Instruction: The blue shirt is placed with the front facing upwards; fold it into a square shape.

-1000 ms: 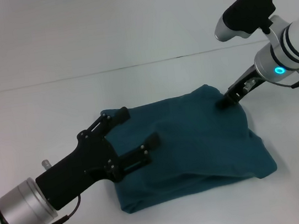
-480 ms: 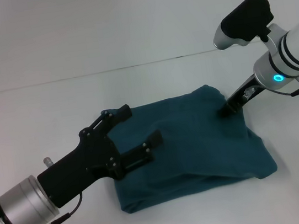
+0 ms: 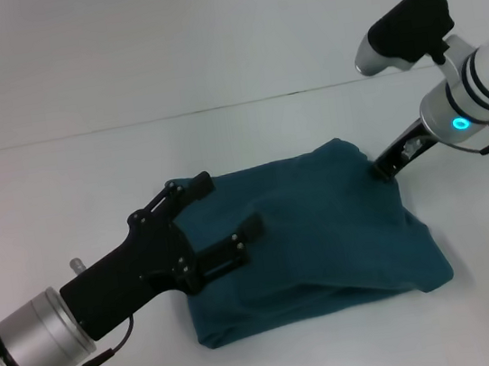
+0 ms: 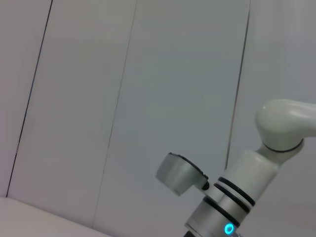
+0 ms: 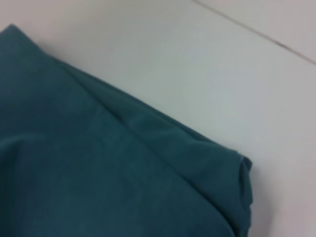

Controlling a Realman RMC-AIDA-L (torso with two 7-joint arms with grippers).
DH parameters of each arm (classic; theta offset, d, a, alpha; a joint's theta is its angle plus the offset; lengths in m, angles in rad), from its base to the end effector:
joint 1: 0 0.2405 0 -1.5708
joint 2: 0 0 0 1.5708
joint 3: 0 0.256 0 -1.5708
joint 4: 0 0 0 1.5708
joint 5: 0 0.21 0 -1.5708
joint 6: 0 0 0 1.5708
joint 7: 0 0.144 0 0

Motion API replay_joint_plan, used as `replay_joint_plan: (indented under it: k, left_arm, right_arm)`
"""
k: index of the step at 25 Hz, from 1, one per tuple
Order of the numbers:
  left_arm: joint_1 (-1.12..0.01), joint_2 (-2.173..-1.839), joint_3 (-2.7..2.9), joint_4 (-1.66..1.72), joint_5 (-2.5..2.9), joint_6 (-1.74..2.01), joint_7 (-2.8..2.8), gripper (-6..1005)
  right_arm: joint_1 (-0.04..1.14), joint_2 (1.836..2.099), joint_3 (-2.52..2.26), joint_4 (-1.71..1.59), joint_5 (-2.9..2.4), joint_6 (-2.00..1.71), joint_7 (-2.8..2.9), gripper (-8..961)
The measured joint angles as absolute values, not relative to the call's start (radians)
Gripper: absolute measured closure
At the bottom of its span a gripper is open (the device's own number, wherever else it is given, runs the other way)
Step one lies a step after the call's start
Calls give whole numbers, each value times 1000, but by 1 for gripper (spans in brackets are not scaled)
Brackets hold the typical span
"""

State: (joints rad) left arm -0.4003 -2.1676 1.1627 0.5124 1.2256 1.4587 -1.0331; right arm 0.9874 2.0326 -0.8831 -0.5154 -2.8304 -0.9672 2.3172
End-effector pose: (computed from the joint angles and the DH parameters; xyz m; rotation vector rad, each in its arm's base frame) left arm -0.2189 0.3032 -0.0528 -2.4490 -0.4629 -1.2253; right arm 0.2305 0.4549 -0.0107 -2.3448 0.9494 -0.3716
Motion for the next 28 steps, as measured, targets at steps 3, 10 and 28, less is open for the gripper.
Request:
replay_joint_plan:
  k: [3,10,28]
  left_arm:
    - [-399,-2168,1162,512,1226,1459,-1033,66]
    - [-395,-2169,1155,511,1226,1459,-1032,66]
    - [-394,-2169,1146,500,1225,1463,-1019,66]
  right_arm:
    - [982,2037,-883,-557,-2830,-985,2333,873]
    - [975,2047,-884,-649,-2830,-1014,2367,930]
    - [1005,2073,-976,-650,-2918,-911,2518,836]
